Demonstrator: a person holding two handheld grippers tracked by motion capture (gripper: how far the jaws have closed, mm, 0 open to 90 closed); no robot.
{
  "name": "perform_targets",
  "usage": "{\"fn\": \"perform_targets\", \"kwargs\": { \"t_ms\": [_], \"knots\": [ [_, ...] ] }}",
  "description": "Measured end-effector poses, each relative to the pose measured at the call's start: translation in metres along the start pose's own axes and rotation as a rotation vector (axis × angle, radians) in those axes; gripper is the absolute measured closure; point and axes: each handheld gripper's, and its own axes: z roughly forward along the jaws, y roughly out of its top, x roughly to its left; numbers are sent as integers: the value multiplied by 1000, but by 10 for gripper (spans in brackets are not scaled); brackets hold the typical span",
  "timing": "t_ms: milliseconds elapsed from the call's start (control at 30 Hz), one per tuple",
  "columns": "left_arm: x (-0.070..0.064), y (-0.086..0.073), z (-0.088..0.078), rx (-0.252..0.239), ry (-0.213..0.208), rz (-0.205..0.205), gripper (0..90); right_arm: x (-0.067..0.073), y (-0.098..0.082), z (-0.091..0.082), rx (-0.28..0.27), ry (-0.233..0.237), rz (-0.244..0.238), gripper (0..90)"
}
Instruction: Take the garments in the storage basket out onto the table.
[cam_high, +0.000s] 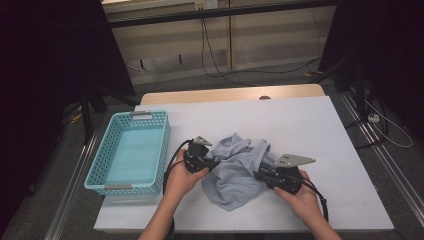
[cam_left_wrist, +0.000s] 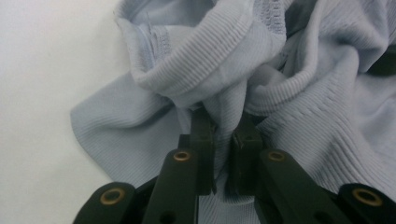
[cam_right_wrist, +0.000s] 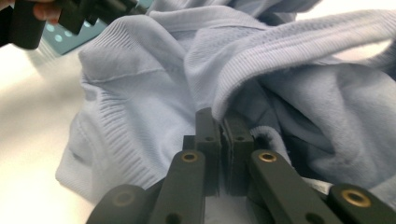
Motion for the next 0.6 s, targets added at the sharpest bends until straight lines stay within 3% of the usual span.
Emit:
{"fn": "perform_targets", "kwargs": {
  "t_ms": [200, 333, 600],
  "knots": [
    [-4, -3, 2, 7, 22, 15, 824, -2, -1, -2, 17, -26, -6, 875],
    [-2, -7, 3, -2, 13, 4, 825, -4, -3, -4, 34, -27, -5, 874],
    [-2, -8, 4, 3, 11, -9, 826, 9, 2, -20, 40, 20, -57, 883]
  ]
}}
